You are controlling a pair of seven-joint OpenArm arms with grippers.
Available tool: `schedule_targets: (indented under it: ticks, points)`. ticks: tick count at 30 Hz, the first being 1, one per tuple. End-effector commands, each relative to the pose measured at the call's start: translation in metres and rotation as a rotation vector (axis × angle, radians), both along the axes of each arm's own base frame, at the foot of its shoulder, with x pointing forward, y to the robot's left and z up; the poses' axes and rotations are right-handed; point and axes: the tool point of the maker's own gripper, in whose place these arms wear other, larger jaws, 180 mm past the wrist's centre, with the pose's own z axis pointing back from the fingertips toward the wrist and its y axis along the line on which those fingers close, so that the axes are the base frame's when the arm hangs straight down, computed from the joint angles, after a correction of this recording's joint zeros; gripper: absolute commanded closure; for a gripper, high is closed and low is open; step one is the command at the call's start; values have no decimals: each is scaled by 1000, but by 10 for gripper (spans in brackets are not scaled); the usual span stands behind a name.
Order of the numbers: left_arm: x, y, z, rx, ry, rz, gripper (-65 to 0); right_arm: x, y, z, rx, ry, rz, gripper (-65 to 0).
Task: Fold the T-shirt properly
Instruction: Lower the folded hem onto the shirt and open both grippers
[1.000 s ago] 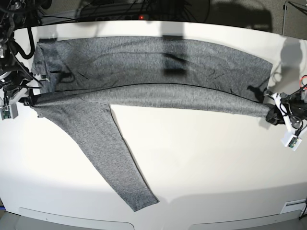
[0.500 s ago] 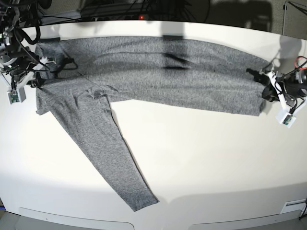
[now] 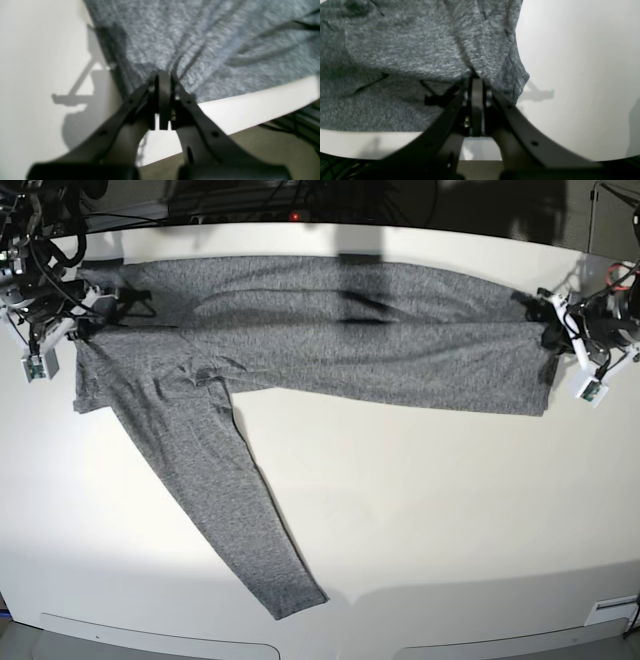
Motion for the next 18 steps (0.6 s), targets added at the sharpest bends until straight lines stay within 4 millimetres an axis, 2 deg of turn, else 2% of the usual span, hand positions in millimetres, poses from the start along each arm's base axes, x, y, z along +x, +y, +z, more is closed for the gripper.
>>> schedule_targets:
  ticks: [1, 9, 12, 14, 16, 18]
  points:
    - [5, 2, 8, 2, -36, -9, 0, 6, -3, 10, -16, -33, 15, 0]
    - [0, 5, 3, 32, -36, -9, 0, 7, -3, 10, -16, -37, 15, -9]
    - [1, 6, 2, 41, -40, -8, 0, 7, -3, 10, -17, -37, 15, -149]
    - [1, 5, 2, 37, -44, -7, 0, 7, -3, 10, -19, -37, 14, -214]
    - [1, 5, 3, 37, -47, -7, -47, 7, -3, 10, -19, -37, 14, -247]
    - [2, 5, 3, 34, -52, -7, -92, 7, -3, 10, -19, -37, 14, -250]
